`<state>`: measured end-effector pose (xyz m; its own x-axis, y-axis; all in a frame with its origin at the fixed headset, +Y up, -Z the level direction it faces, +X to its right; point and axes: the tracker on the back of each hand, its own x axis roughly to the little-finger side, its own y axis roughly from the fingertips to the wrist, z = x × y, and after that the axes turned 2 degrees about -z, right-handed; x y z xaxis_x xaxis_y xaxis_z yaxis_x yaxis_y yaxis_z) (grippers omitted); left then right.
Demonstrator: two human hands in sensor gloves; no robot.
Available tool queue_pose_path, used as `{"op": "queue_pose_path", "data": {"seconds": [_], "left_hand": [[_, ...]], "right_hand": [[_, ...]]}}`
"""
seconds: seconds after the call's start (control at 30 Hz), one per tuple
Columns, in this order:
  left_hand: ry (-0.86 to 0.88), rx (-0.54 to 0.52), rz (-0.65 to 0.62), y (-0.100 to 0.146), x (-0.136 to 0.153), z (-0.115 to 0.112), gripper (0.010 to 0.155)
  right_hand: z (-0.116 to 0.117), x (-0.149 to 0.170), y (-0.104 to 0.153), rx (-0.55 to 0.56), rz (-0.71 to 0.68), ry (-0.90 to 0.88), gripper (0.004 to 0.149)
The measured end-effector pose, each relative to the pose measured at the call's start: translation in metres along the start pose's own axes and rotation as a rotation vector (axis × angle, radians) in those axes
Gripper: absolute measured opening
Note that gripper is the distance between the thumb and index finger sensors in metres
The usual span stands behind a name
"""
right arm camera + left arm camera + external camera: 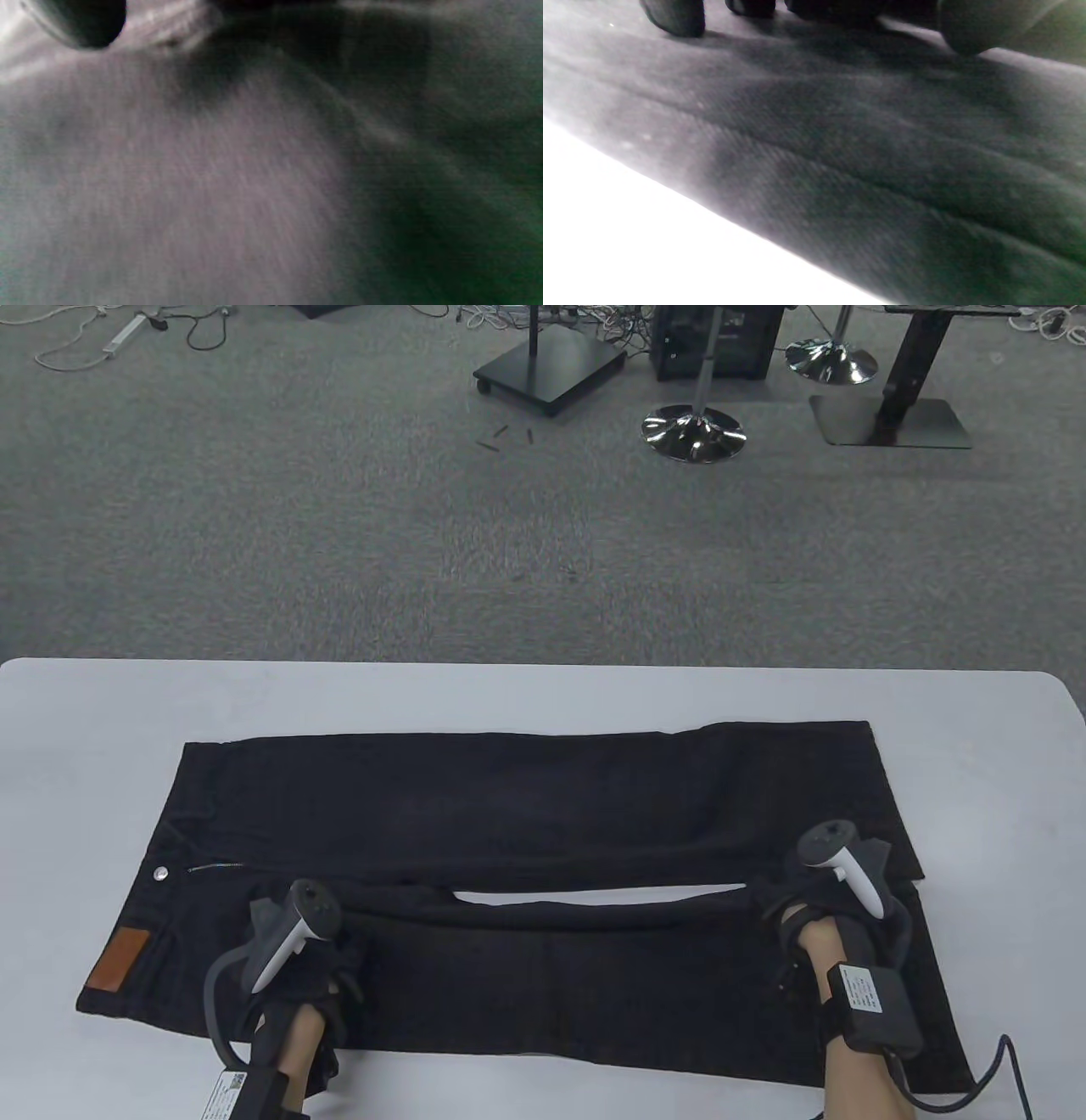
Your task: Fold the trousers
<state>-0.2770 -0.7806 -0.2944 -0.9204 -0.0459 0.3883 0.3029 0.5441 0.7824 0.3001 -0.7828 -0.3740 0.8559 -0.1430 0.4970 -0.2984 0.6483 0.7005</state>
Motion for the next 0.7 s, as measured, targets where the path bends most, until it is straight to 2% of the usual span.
{"op": "queue_pose_path", "data": {"seconds": [0.1, 0.3, 0.37, 0.7], "left_hand": [[-0.007, 0.001, 0.009, -0.001, -0.001, 0.0, 0.084], [0.02, -0.004, 0.056, -0.001, 0.008, 0.001, 0.085], [0.031, -0.001, 0.074, -0.001, 0.013, 0.001, 0.085], [0.024, -0.015, 0.064, 0.002, 0.017, 0.002, 0.085]], "right_hand": [[0.006, 0.0, -0.005, -0.004, -0.018, -0.006, 0.084], [0.012, -0.017, -0.021, 0.155, -0.04, -0.085, 0.078], [0.012, -0.024, -0.024, 0.177, -0.036, -0.07, 0.075], [0.008, -0.031, -0.022, 0.237, 0.009, 0.004, 0.075]]}}
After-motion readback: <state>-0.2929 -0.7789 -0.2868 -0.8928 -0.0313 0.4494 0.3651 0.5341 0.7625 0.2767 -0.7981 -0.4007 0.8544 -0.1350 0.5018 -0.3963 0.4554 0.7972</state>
